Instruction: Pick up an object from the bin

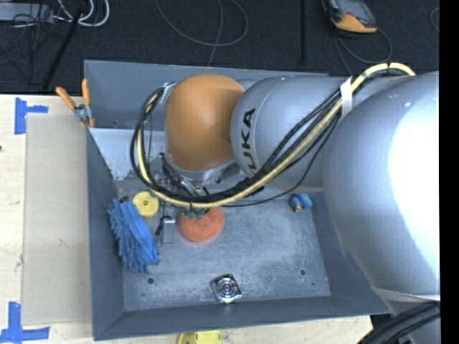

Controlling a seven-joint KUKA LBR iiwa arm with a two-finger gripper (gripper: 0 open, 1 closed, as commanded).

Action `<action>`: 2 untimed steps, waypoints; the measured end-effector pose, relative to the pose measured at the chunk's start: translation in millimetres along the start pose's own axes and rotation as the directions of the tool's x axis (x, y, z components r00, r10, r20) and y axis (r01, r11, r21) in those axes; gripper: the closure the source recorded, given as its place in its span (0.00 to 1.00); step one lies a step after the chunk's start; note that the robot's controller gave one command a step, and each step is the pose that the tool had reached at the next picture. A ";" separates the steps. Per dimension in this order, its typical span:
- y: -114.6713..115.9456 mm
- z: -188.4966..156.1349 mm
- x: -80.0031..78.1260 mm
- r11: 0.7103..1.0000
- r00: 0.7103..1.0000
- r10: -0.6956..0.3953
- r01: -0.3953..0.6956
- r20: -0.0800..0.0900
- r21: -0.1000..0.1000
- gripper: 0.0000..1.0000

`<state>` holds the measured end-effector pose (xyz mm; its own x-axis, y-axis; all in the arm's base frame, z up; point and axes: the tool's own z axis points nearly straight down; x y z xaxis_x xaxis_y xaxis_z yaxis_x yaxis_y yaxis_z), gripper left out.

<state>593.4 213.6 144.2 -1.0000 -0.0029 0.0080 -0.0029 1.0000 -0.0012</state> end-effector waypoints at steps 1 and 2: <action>-0.7 -5.0 -1.9 1.000 1.000 0.003 -0.003 0.007 -0.001 0.00; -49.0 23.8 -14.5 1.000 1.000 -0.020 0.020 0.010 -0.003 0.00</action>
Offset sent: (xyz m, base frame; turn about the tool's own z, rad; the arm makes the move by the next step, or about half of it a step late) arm 0.0211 -0.0799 -0.0408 -0.0226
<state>607.9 164.6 120.3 -0.9997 -0.0233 -0.0019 -0.0233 0.9997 0.0021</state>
